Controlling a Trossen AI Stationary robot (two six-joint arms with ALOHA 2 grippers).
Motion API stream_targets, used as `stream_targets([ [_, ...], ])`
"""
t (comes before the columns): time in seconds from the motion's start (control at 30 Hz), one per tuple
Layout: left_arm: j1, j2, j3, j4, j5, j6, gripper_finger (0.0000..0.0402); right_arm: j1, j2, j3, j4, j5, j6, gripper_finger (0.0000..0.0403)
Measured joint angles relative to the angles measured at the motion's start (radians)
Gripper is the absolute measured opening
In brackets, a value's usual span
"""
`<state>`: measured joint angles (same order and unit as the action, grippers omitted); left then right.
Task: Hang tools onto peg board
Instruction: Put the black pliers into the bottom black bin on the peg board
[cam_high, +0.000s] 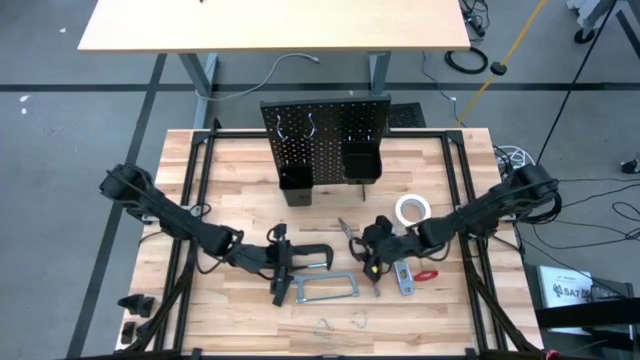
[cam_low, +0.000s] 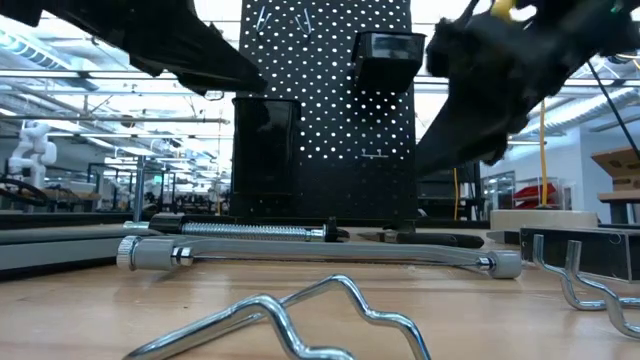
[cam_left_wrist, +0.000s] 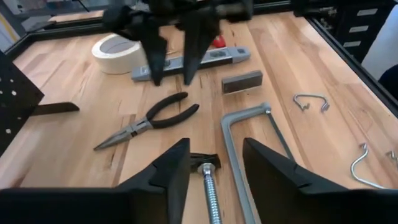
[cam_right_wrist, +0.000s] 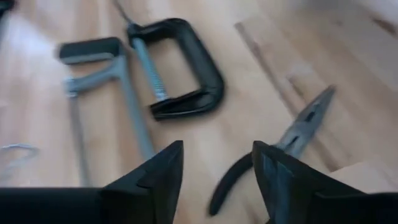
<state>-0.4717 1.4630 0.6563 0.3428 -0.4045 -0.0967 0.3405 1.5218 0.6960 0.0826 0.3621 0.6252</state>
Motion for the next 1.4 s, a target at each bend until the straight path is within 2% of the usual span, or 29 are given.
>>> stream_targets([
  [0.17, 0.000, 0.005, 0.000, -0.005, 0.000, 0.004, 0.0169, -0.053, 0.015, 0.000, -0.021, -0.020, -0.086, 0.0223],
  [0.47, 0.002, 0.005, 0.000, -0.003, -0.003, 0.007, 0.0169, -0.098, 0.015, 0.000, -0.249, 0.007, -0.030, 0.0216],
  [0.77, 0.018, 0.005, 0.000, 0.026, -0.011, 0.028, 0.0169, -0.098, 0.021, 0.000, -0.243, 0.003, 0.019, 0.0210],
  [0.9, 0.025, 0.005, 0.003, 0.067, -0.010, 0.109, 0.0169, -0.097, 0.074, 0.000, -0.213, -0.006, 0.027, 0.0210],
  [1.1, 0.033, 0.005, 0.024, 0.078, 0.050, 0.205, 0.0169, -0.089, 0.170, 0.005, -0.155, -0.021, 0.031, 0.0205],
  [1.23, 0.034, 0.004, 0.024, 0.064, 0.052, 0.208, 0.0169, -0.091, 0.179, 0.006, -0.170, -0.044, 0.041, 0.0158],
  [1.4, 0.033, 0.004, 0.024, 0.068, 0.060, 0.208, 0.0169, -0.092, 0.179, 0.005, -0.167, -0.063, 0.040, 0.0041],
])
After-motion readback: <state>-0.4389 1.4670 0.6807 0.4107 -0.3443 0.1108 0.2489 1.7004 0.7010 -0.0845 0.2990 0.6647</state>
